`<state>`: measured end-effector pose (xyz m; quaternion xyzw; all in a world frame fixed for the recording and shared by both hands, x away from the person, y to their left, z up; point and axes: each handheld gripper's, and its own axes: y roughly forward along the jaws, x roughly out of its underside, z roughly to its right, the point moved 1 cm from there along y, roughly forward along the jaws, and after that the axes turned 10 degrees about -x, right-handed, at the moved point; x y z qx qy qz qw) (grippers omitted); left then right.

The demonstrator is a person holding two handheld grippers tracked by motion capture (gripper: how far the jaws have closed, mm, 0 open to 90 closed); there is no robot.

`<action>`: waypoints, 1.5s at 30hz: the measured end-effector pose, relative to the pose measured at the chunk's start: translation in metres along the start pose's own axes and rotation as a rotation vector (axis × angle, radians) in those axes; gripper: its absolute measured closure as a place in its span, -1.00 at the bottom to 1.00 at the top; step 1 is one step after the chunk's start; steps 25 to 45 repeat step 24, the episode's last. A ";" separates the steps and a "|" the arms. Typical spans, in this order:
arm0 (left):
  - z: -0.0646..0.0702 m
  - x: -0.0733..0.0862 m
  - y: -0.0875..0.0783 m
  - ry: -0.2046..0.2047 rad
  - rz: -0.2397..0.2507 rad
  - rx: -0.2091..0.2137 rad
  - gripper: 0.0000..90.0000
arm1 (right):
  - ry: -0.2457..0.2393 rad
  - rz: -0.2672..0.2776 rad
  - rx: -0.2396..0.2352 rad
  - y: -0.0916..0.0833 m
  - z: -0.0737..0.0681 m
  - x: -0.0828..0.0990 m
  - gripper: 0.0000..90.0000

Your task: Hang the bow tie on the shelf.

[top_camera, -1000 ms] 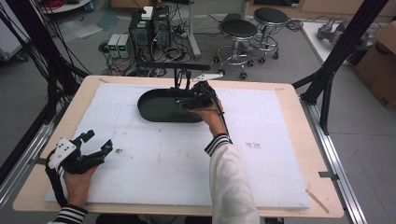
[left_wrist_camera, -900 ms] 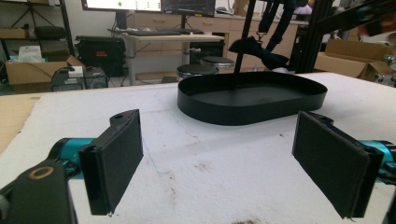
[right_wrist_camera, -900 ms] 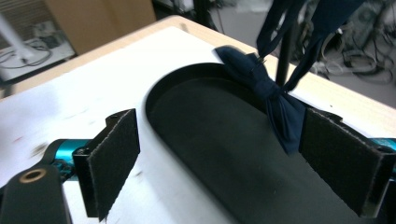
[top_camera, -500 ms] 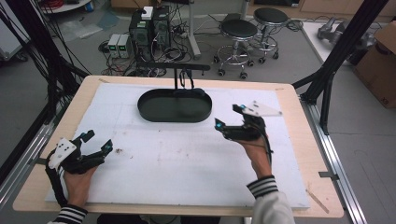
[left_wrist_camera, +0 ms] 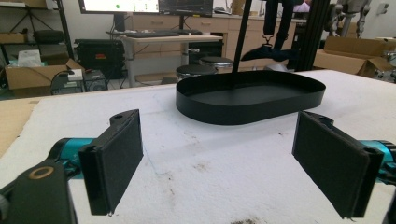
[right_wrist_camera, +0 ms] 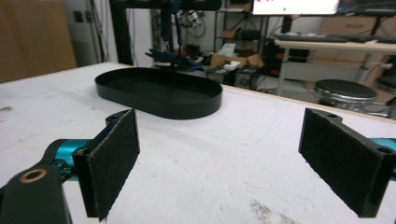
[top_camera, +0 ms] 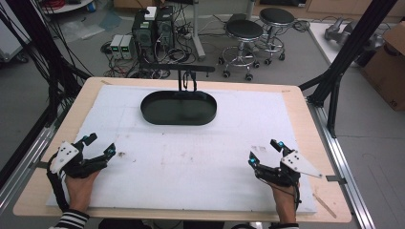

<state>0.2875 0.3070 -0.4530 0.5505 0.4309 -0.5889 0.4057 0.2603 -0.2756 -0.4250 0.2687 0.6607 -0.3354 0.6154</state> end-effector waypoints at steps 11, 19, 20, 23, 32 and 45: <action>0.001 0.000 0.000 0.015 0.002 0.000 -0.63 | -0.067 0.008 0.083 0.006 -0.005 0.026 -0.74; 0.002 0.000 0.000 0.016 0.001 -0.002 -0.63 | -0.034 0.037 0.089 0.003 0.000 0.029 -0.74; 0.002 0.000 0.000 0.016 0.003 -0.001 -0.63 | -0.025 0.041 0.097 0.003 0.001 0.029 -0.74; 0.002 0.000 0.000 0.023 0.002 -0.001 -0.64 | -0.013 0.056 0.099 0.001 0.001 0.029 -0.74; 0.002 0.000 0.000 0.023 0.002 -0.001 -0.64 | -0.017 0.055 0.101 0.001 0.001 0.029 -0.74; 0.002 0.000 0.000 0.023 0.002 -0.001 -0.64 | -0.017 0.055 0.101 0.001 0.001 0.029 -0.74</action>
